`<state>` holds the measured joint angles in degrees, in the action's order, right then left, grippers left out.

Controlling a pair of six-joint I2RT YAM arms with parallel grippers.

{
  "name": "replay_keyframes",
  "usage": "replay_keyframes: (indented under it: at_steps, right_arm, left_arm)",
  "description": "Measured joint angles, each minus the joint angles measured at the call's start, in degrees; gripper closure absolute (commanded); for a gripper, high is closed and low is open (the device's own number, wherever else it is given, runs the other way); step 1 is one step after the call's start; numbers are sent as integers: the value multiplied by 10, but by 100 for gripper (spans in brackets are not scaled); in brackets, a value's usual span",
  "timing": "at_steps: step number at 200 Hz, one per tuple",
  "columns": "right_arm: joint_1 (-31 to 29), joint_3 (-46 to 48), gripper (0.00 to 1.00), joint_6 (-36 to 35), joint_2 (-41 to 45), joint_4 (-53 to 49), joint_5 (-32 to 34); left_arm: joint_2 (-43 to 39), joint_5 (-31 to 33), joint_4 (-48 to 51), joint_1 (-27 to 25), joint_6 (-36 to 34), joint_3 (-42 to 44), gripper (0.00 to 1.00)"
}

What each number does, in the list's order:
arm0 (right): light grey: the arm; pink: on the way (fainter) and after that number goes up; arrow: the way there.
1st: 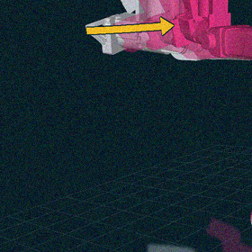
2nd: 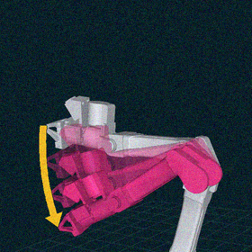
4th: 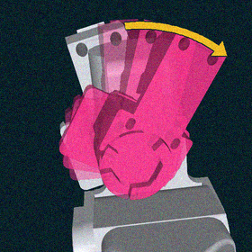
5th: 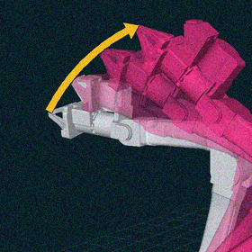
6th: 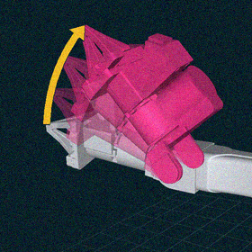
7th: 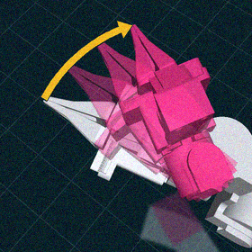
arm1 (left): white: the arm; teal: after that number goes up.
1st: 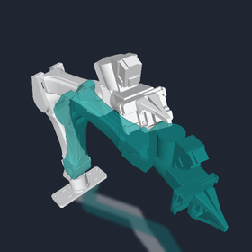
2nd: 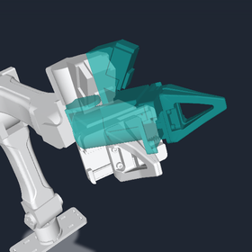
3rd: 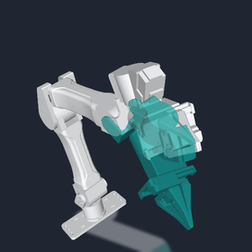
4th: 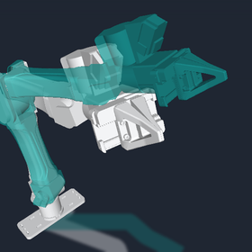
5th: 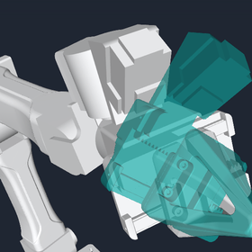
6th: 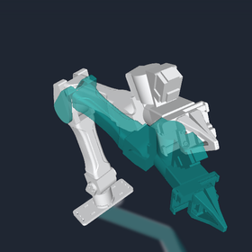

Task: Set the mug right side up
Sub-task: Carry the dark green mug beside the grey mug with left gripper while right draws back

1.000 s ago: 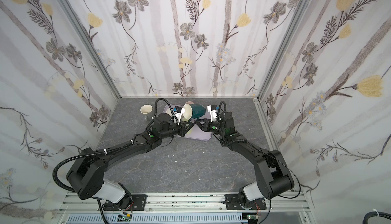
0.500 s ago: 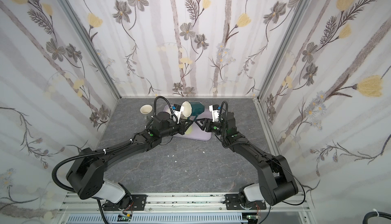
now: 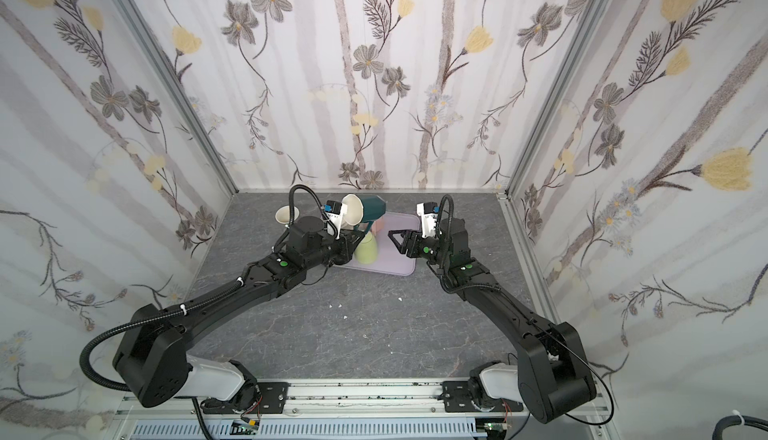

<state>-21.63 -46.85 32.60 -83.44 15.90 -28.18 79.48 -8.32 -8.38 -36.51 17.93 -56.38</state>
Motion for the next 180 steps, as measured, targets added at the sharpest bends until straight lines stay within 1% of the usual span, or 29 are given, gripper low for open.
replay_keyframes:
  at_steps: [26,43,63,85,106,128,180]
  right_arm:
    - [0,-12,40,-17,3,-23,20]
    - [1,-12,40,-28,6,-33,36]
    - [3,-12,40,-38,6,-34,47]
    - [5,-2,39,-42,7,-34,59]
    - [7,16,39,-45,15,-36,68]
    - [10,30,38,-46,28,-37,76]
    - [12,82,38,-47,68,-40,100]
  left_arm:
    - [-57,39,55,27,-2,20,100]
    - [-100,73,109,52,-3,31,100]
    - [-147,124,173,91,2,38,100]
    - [-178,162,237,153,16,37,100]
    - [-181,187,291,198,20,26,100]
    - [-172,185,334,230,20,6,100]
    - [-92,169,360,303,19,-34,100]
